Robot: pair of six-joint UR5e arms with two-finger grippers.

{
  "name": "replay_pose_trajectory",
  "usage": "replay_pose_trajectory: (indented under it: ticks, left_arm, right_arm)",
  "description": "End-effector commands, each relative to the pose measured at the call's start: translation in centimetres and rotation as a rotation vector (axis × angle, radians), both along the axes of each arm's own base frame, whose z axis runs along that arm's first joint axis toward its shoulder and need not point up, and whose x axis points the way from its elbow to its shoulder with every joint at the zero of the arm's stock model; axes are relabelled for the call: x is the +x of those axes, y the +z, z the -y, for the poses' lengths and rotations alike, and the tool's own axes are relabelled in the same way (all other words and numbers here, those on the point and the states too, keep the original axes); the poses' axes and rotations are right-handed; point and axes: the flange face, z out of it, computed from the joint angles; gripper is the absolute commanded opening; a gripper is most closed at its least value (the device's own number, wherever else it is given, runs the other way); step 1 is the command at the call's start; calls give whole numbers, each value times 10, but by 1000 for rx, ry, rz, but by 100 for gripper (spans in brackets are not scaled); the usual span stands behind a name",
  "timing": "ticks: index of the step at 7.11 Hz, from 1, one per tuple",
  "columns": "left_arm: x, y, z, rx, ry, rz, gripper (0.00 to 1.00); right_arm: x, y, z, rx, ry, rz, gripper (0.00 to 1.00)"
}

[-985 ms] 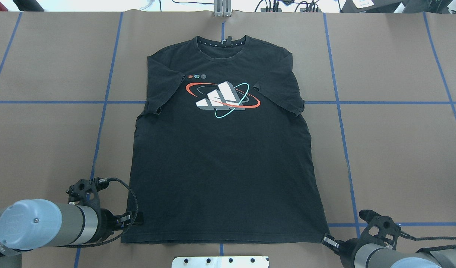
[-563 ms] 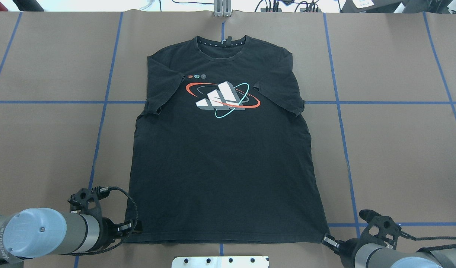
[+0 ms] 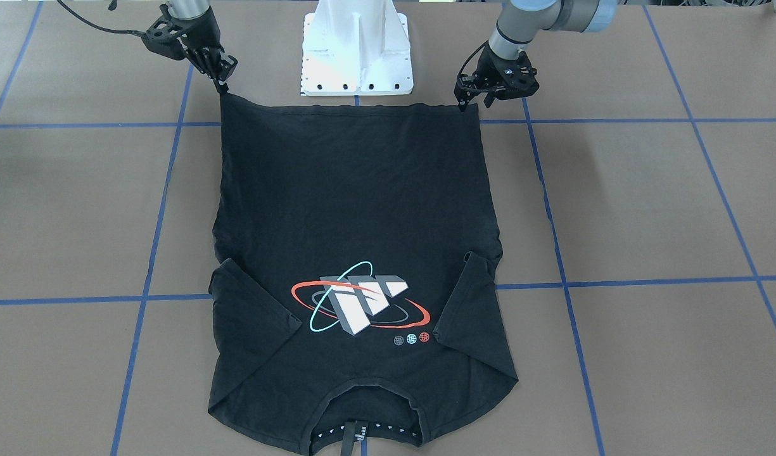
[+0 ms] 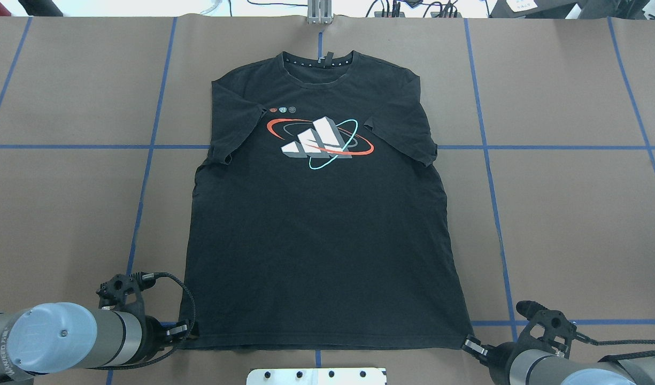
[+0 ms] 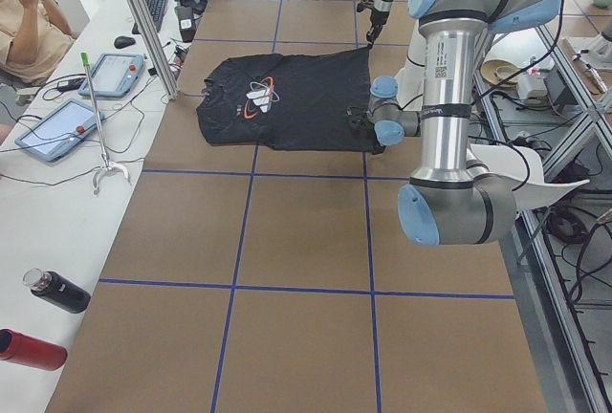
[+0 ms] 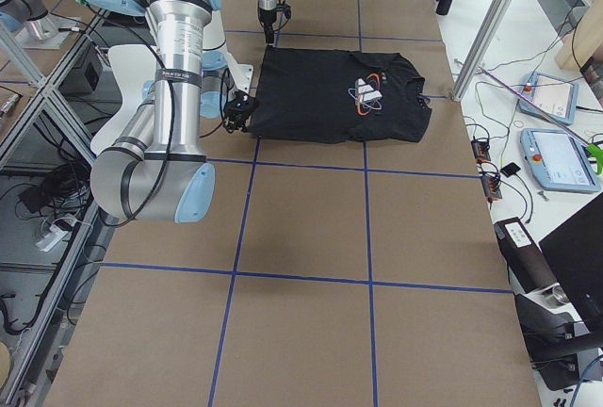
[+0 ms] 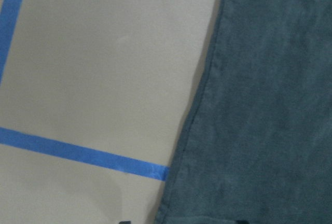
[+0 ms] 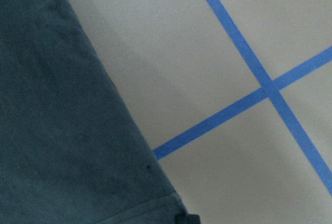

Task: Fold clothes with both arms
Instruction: 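Move the left gripper down to the other hem corner and grasp it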

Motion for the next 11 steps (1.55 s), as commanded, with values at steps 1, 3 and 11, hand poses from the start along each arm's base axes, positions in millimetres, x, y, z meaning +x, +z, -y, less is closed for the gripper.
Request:
replay_pose_trajectory:
  ticks: [1, 3, 11]
  left_arm:
    - [0, 1, -1, -1, 1, 3, 58]
    - [-1, 6, -4, -2, 9, 13, 56]
    - [-13, -5, -7, -5, 18, -8, 0]
  right_arm:
    - [0, 0, 0, 0, 1, -1, 0]
    - [0, 0, 0, 0, 1, -1, 0]
    - [1, 0, 1, 0, 3, -1, 0]
